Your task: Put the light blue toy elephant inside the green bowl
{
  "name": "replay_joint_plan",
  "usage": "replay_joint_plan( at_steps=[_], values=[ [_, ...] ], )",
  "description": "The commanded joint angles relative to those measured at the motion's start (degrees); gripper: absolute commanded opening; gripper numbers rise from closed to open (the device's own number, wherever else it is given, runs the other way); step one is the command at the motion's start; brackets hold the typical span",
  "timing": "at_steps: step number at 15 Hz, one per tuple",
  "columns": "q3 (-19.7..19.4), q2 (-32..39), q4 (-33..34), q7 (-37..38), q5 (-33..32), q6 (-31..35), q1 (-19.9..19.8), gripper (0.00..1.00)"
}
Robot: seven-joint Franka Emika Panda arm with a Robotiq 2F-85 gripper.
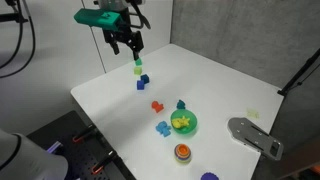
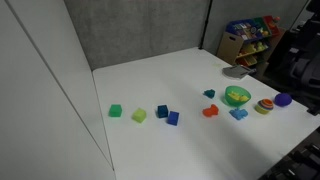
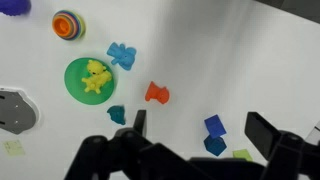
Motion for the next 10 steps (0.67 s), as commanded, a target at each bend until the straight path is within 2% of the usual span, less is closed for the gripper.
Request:
replay_joint_plan(
  at_steps=[1, 3, 10],
  values=[
    [0.2, 0.0, 0.1, -0.1, 0.1, -0.1, -0.2, 1.0],
    [0.2, 0.0, 0.1, -0.1, 0.1, -0.1, -0.2, 1.0],
    [3.3, 6.0, 1.2, 9.4, -3.9, 5.6, -1.9, 1.0]
  ],
)
